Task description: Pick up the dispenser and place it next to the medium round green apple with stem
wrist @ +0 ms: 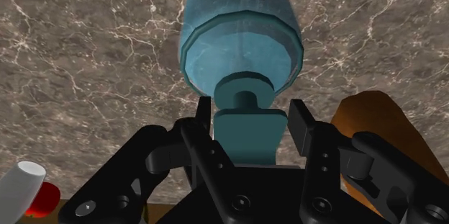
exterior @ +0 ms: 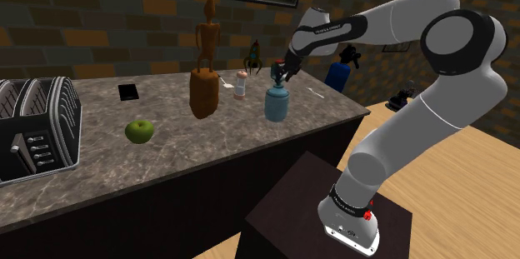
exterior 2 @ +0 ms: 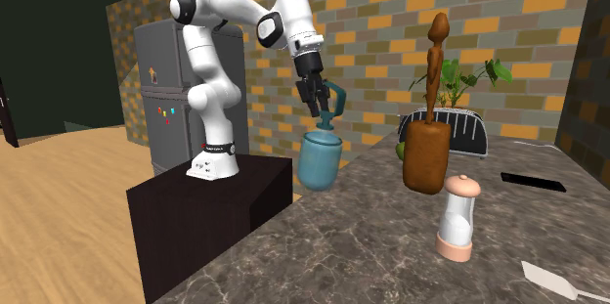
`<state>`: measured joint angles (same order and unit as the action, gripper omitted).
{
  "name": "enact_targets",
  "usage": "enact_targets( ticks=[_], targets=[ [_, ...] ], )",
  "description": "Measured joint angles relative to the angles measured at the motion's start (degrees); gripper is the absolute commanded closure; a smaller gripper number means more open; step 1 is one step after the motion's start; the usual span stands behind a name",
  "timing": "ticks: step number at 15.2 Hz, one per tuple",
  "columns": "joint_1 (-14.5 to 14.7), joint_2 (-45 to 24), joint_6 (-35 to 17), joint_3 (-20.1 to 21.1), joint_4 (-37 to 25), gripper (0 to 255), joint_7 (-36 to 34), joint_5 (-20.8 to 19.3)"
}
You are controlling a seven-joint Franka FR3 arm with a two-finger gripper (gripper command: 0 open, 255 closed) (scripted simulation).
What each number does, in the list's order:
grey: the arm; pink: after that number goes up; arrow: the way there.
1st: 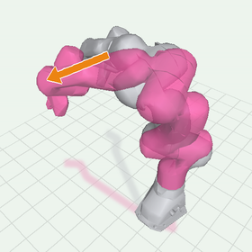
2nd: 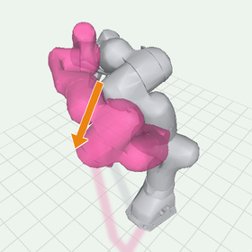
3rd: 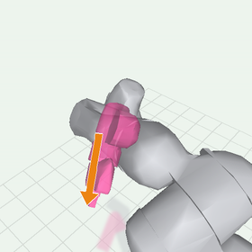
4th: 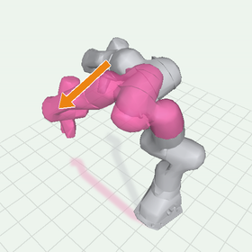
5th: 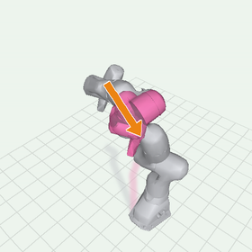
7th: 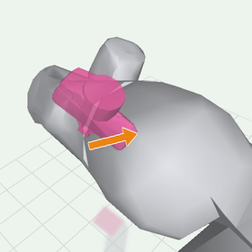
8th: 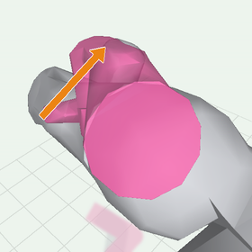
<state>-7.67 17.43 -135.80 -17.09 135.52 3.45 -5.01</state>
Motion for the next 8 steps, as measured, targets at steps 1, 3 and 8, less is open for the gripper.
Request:
enact_targets(
  ticks=[1,3,8],
  targets=[
    [0.0,0.1,0.7,0.0,-0.6,255,0.0,0.0],
    [0.0,0.9,2.5,0.3,-1.6,255,-0.2,-0.1],
    [0.0,1.8,6.4,0.5,-4.6,255,-0.2,-0.2]
  ],
)
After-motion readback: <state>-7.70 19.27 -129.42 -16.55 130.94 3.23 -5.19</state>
